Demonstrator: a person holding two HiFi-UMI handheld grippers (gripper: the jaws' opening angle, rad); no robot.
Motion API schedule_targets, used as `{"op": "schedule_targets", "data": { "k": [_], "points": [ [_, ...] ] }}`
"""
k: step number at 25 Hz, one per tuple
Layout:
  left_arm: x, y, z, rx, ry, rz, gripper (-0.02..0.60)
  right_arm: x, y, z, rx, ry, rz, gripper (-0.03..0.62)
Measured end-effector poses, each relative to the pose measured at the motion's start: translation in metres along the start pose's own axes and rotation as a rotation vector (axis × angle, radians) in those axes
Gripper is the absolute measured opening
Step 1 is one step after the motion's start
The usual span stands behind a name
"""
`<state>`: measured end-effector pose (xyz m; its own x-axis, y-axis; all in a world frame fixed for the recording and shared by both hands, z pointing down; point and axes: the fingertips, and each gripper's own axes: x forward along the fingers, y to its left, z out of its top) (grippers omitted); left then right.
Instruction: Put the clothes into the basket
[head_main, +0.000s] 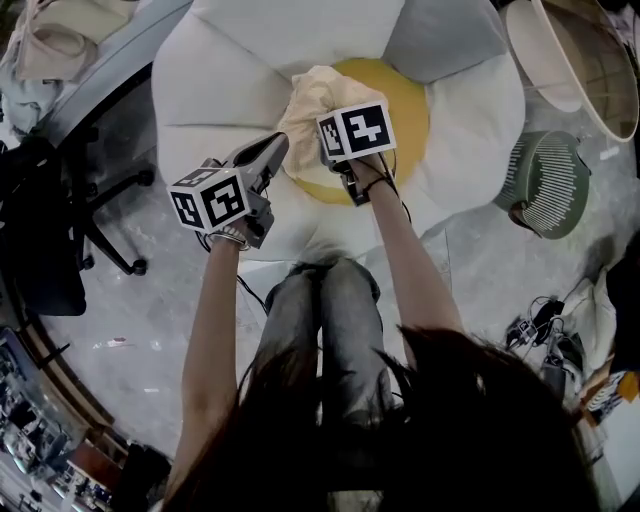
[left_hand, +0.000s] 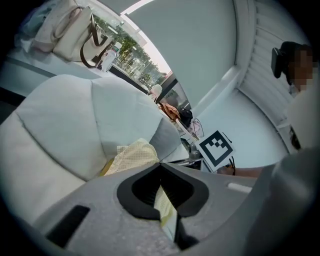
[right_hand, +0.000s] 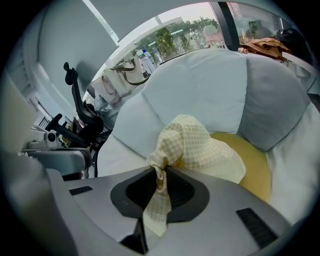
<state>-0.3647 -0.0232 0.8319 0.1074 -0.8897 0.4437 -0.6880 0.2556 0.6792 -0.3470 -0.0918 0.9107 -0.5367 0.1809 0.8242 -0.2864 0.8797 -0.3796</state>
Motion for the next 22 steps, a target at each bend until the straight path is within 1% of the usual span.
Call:
{"op": "schedule_targets", "data": {
  "k": [7,22],
  "points": [
    [-0.017,-0.032,0.014,0.009,0.013,-0.011,0.011,-0.040,0.018,0.009,0.023,-0.025,0.005,0.049],
    [-0.053,-0.100,0.044,0.021,0.042,-0.062,0.011,-0.129,0.059,0.034,0.049,-0.077,0.004,0.049]
  ]
}}
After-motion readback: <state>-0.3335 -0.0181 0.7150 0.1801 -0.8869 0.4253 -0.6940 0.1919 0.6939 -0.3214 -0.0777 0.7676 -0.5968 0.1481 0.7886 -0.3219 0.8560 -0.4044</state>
